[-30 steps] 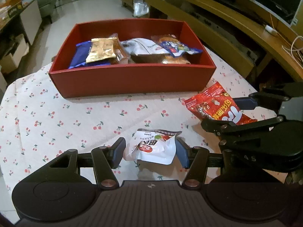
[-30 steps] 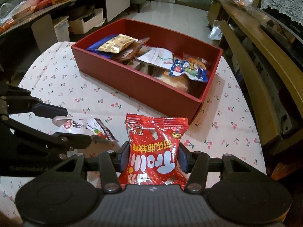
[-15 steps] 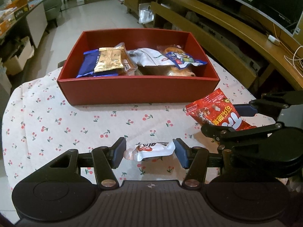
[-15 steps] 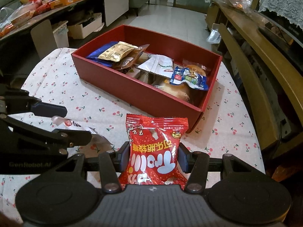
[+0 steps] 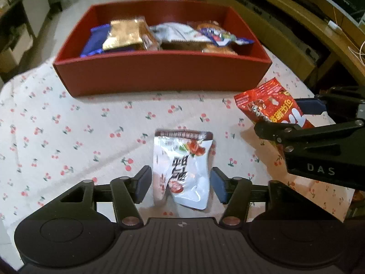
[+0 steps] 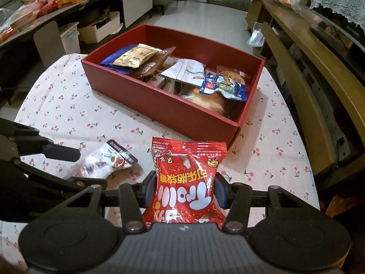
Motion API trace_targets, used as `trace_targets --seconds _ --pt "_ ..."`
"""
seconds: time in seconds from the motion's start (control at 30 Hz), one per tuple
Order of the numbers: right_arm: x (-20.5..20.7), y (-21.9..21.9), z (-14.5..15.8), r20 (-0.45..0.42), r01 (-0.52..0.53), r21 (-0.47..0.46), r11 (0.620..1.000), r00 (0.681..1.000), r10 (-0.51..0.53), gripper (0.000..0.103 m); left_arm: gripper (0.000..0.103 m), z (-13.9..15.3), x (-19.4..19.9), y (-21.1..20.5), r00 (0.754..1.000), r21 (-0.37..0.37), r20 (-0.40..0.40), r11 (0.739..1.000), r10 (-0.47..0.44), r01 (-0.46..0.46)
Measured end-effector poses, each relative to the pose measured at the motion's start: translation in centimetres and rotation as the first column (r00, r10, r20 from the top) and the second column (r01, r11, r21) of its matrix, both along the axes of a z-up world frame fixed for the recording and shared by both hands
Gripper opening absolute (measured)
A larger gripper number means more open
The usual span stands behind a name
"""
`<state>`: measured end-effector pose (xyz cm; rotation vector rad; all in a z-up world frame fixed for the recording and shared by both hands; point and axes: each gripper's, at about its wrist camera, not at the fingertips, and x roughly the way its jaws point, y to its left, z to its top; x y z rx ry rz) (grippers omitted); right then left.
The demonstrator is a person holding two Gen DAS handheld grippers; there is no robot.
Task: Organize snacks
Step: 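Carry the white pouch with left tool while right tool carries the red bag to the box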
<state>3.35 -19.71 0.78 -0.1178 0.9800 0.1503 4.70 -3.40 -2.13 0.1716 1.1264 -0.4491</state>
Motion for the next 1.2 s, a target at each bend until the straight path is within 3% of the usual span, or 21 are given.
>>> trace_targets --seconds 0.13,0.2,0.33,0.53,1.2 --pt "0.0 -0.2 -0.3 -0.009 0.003 -0.001 1.0 1.0 -0.003 0.067 0.086 -0.7 0.6 -0.7 1.0 0.03 0.007 1.0 0.001 -0.002" --pt "0.0 -0.3 -0.3 -0.012 0.004 -0.001 1.0 1.0 -0.004 0.067 0.086 -1.2 1.0 -1.1 1.0 0.049 0.01 0.999 -0.005 0.005" --pt "0.0 -0.3 -0.4 -0.012 0.004 0.0 1.0 1.0 -0.004 0.067 0.081 -2.0 0.9 -1.7 1.0 0.078 0.004 0.997 -0.016 0.016" --pt "0.0 -0.4 -0.3 -0.007 0.006 0.004 1.0 1.0 -0.006 0.067 0.061 -1.6 0.2 -2.2 0.999 0.115 0.033 0.993 -0.043 0.039" --pt "0.1 0.0 0.2 0.019 0.01 -0.001 1.0 1.0 -0.01 0.067 0.06 1.0 -0.8 -2.1 0.992 0.106 0.12 0.994 -0.047 0.035"
